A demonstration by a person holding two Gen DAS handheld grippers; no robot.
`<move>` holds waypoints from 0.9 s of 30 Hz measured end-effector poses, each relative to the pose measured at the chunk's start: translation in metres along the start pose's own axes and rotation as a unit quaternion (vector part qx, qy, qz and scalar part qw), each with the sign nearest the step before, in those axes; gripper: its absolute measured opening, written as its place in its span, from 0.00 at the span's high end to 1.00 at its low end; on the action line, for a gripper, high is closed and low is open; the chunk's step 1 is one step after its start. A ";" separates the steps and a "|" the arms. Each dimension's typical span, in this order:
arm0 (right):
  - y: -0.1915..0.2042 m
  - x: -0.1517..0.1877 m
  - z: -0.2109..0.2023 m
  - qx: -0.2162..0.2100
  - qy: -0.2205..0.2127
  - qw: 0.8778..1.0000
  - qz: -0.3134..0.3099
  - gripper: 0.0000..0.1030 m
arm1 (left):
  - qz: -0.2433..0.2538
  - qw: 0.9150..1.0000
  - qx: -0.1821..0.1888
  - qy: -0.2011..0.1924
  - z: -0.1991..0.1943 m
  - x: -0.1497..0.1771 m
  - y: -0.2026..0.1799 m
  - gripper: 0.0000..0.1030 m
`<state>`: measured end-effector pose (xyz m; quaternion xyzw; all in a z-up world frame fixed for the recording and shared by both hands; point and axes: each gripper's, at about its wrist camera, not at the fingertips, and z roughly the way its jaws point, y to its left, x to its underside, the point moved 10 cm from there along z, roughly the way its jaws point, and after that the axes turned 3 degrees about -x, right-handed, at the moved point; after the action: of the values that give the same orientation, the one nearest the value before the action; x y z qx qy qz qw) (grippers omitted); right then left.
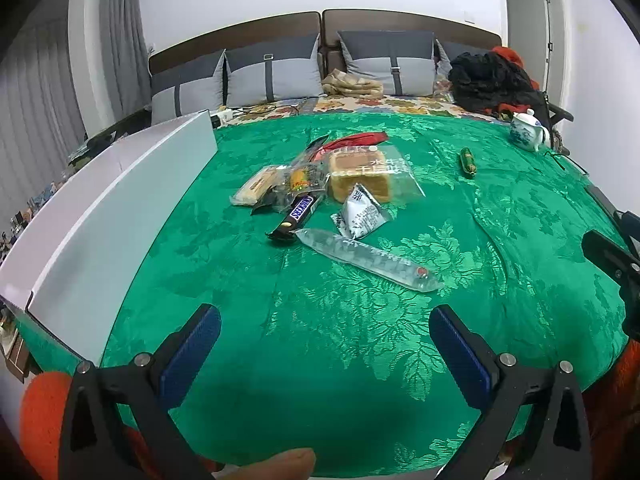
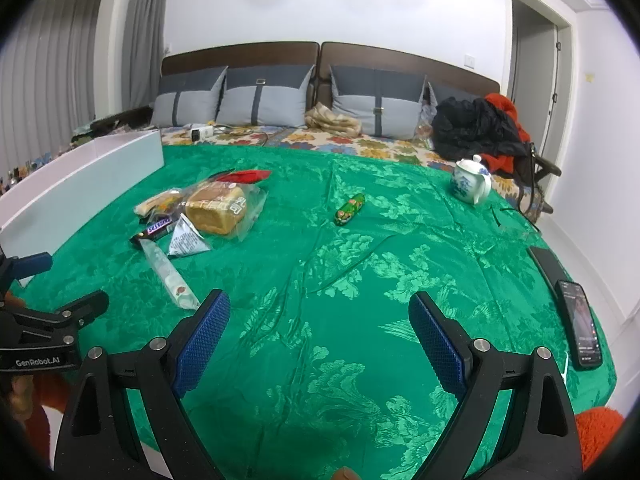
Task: Organize snacks
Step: 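Move both tools forward toward the snack pile on the bedspread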
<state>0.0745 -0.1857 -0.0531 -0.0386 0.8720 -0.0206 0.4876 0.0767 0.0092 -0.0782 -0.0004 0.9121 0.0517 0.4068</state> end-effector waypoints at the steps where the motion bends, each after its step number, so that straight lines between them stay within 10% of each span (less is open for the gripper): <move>1: 0.000 0.000 0.000 0.000 0.000 1.000 0.000 0.10 | 0.000 1.000 -0.001 0.000 0.001 0.001 0.001 0.00; 27: 0.007 0.003 0.005 -0.006 0.008 1.000 -0.003 0.10 | -0.005 1.000 -0.007 0.008 0.006 0.006 0.007 0.00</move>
<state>0.0772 -0.1792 -0.0587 -0.0442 0.8756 -0.0171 0.4807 0.0771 0.0165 -0.0859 -0.0085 0.9150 0.0557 0.3995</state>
